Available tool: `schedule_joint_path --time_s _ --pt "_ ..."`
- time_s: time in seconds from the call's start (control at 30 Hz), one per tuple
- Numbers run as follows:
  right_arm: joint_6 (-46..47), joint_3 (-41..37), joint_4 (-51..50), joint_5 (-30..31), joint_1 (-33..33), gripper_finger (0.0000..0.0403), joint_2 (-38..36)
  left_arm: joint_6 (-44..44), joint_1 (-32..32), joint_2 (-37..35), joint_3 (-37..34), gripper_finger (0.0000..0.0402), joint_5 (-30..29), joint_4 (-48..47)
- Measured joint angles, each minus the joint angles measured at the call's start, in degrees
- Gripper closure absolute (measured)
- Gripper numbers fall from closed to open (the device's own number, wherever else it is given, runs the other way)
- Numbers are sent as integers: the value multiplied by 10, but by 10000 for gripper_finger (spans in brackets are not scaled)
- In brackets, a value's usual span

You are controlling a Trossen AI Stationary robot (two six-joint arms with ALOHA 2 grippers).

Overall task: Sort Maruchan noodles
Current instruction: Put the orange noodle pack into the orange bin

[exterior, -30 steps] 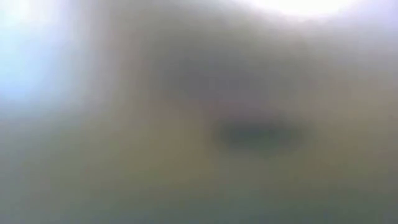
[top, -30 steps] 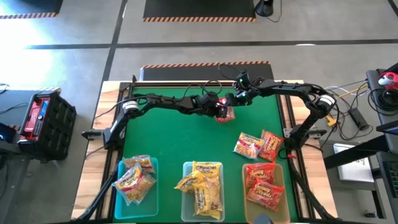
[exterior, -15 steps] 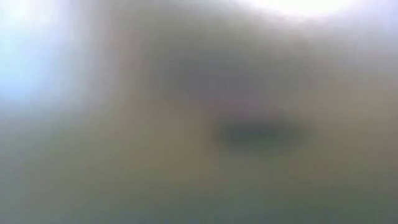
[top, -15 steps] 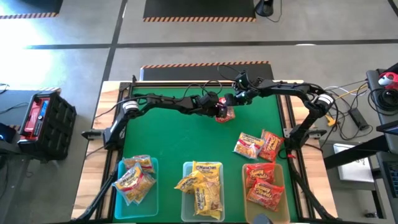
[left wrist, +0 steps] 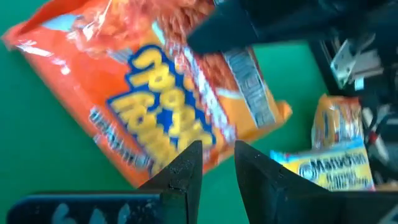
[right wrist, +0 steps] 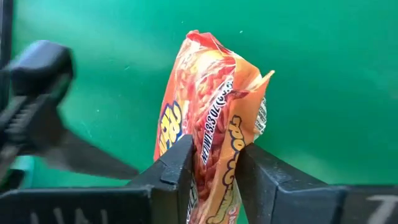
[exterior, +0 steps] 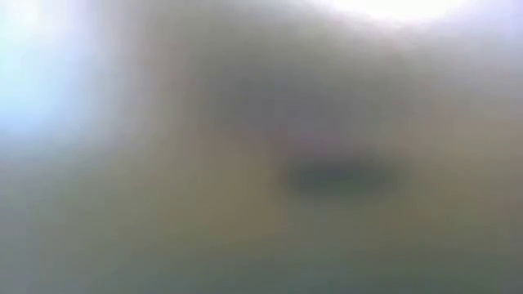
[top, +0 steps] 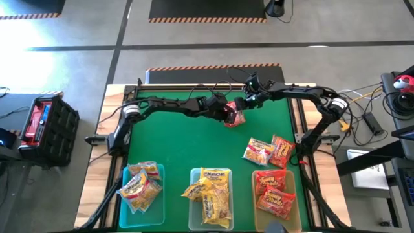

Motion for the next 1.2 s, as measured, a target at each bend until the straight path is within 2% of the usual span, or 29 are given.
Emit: schedule_joint_path --time_s 0.13,0.27,0.4,0.57,0.73,0.87,1.03,1.2 --pt "-10 0 -6 -1 -8 323 -12 44 0 -35 0 325 -3 -71" --pt "-16 0 -20 -3 -10 333 -29 81 0 -66 0 325 -40 -153" --pt "-17 0 -36 -31 -10 334 -51 103 0 -81 -16 325 -61 -213" --pt "-15 0 -89 -87 -5 334 -98 87 0 -124 -103 325 -60 -188" --pt "-13 0 -165 -175 21 334 -161 70 1 -185 -220 325 -55 -82" --pt "-2 0 -219 -194 85 334 -221 52 0 -221 -288 325 -28 -11" --pt "59 0 -261 -193 201 334 -301 25 -6 -245 -327 325 -19 23" --pt "138 0 -289 -129 358 334 -359 -1 -25 -248 -336 325 -19 68"
